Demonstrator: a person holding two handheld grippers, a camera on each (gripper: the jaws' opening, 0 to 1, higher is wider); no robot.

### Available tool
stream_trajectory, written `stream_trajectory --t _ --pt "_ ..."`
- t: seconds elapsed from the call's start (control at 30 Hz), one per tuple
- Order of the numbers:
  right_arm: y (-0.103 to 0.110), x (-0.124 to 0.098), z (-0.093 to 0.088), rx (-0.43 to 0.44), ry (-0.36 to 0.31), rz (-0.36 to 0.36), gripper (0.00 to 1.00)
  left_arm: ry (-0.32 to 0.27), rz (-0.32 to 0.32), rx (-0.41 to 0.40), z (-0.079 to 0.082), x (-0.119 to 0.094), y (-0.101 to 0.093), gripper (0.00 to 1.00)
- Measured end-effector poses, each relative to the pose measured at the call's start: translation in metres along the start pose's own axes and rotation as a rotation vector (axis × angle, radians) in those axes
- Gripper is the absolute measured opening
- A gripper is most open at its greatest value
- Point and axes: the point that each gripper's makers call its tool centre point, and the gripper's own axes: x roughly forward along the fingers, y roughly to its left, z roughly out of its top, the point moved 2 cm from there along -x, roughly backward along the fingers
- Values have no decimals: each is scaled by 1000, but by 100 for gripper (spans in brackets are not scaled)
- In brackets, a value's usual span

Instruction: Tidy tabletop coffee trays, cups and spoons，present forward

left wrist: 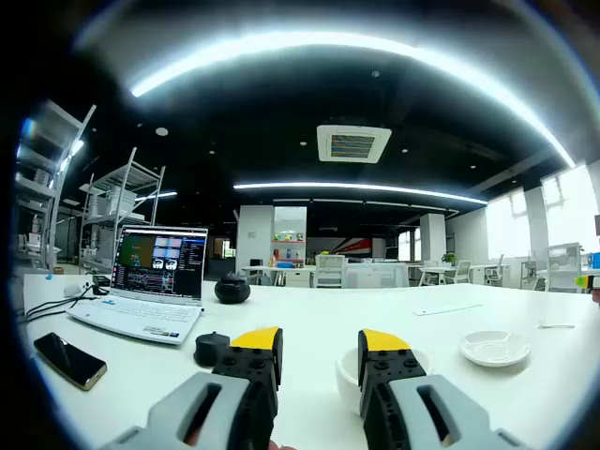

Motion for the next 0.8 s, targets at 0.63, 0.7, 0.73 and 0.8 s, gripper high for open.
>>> stream_trajectory --t 0.63,0.7,0.73,0.8 --pt "-4 -4 1 -2 -5 -9 36 -1 1 -1 2 0 0 34" --pt "-5 -5 2 -2 -8 -10 36 -1 1 -3 2 0 1 34" --pt "-5 -5 2 -1 -9 -10 36 2 2 -5 2 0 1 34" --pt "-4 -5 3 -1 -11 -8 36 4 1 -4 2 -1 1 34"
